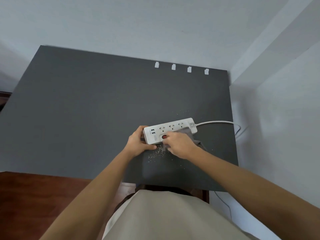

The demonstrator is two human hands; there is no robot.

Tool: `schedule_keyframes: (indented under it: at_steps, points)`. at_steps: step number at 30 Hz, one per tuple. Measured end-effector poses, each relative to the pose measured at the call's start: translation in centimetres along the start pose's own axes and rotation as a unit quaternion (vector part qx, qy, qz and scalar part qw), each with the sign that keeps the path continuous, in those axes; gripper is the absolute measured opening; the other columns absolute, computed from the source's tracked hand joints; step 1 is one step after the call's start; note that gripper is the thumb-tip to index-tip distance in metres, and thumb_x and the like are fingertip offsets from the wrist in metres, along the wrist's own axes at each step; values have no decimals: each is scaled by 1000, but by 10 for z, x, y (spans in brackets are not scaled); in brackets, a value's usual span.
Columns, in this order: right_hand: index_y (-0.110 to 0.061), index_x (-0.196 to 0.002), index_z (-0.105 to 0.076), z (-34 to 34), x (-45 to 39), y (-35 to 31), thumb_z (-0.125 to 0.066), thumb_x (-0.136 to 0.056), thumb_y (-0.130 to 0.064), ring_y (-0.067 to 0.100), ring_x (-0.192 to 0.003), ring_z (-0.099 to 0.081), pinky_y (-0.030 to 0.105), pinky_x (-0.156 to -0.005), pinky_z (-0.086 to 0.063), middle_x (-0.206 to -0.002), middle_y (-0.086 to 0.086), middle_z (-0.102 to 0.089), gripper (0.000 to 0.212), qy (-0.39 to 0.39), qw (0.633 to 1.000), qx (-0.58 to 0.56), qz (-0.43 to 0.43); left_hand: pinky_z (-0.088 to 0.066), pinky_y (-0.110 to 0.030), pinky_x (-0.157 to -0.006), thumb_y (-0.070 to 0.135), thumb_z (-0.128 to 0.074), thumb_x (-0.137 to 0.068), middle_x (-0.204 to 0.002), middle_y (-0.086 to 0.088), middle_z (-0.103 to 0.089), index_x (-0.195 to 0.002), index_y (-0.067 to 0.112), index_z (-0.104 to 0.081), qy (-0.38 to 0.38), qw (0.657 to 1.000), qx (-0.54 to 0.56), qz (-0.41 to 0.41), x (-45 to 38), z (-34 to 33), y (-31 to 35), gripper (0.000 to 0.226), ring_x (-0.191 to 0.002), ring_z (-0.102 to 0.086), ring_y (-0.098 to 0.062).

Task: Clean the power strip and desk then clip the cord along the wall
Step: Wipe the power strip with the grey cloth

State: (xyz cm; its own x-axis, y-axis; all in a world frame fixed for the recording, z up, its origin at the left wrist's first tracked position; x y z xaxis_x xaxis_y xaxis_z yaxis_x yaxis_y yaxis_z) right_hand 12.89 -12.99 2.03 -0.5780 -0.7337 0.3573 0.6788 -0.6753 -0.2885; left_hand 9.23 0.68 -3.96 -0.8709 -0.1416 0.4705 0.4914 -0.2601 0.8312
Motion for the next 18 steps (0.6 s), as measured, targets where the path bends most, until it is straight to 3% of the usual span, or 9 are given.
schedule_keyframes:
  at_steps: [2,5,6,10,13,14,18]
  points:
    - [-16,-94,-70,3,18,24,-59,-84,-18,28,-85,-61,34,-64,-45,-95,6,-57,15,20,999,-26,-33,-53,-21,-78,10,-89,-57,-106,11,-65,-116,29,-51,1,1000,1,-5,-1,3,2,72,-97,-65,-10]
    - [-22,-105,-67,42,37,75,-63,-82,-16,19,-78,-56,31,-68,-47,-93,3,-55,24,205,961,-105,-156,-54,-25,-80,10,-89,-56,-107,9,-66,-116,28,-51,-20,1000,-4,-12,-7,-5,12,73,-96,-66,-12]
    - [-23,-107,-67,44,34,77,-63,-82,-15,18,-77,-56,31,-66,-48,-93,2,-55,26,220,957,-105,-161,-54,-24,-80,11,-89,-56,-107,9,-66,-116,28,-51,-20,1000,-4,-10,-7,-6,12,74,-96,-66,-12]
    - [-18,-95,-69,18,14,34,-64,-82,-14,27,-71,-60,42,-60,-55,-90,8,-55,15,134,987,-56,-69,-52,-20,-76,11,-90,-54,-106,8,-67,-114,30,-51,5,1000,5,1,-3,-3,0,74,-95,-67,-12]
    - [-19,-93,-70,-4,26,34,-58,-87,-18,29,-78,-60,45,-69,-55,-97,6,-54,15,22,999,0,-28,-53,-23,-79,12,-90,-55,-107,8,-67,-115,30,-51,3,1000,-1,3,-1,-1,-3,74,-96,-66,-14]
    - [-21,-94,-71,0,31,42,-57,-87,-19,27,-79,-61,44,-71,-55,-98,5,-54,16,18,999,-3,-38,-52,-22,-79,12,-90,-56,-107,8,-67,-115,30,-51,1,1000,-3,3,-2,0,-3,73,-96,-66,-13]
    - [-21,-94,-69,38,29,69,-65,-79,-13,21,-75,-59,32,-63,-52,-92,1,-56,18,162,978,-77,-106,-49,-16,-73,10,-89,-58,-107,7,-66,-116,28,-50,-7,1000,-6,8,0,-3,1,72,-96,-65,-12]
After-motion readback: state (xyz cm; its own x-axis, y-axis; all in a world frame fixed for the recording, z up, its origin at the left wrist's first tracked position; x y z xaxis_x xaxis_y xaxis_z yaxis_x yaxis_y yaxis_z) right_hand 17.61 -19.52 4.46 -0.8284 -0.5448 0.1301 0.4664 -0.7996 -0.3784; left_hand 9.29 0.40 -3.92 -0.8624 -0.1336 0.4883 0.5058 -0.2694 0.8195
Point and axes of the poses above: each hand's wrist, its own x-axis away from the middle knuckle, its own z-axis out of the back of the hand, y = z × x, the point moved 9 cm from there along -x, towards the middle knuckle
